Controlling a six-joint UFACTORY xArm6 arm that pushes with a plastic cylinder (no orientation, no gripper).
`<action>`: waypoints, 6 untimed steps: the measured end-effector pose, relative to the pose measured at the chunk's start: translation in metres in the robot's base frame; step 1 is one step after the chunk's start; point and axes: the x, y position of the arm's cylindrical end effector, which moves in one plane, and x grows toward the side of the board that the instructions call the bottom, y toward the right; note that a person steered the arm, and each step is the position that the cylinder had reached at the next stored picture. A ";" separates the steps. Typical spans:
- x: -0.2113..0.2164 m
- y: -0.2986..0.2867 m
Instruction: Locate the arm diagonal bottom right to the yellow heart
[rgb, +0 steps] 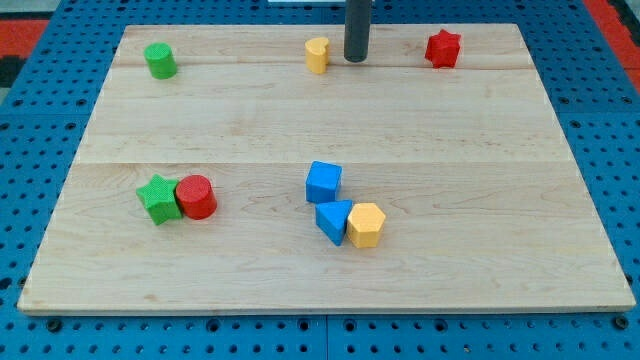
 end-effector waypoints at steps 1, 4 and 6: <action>0.002 0.000; 0.158 0.018; 0.230 0.012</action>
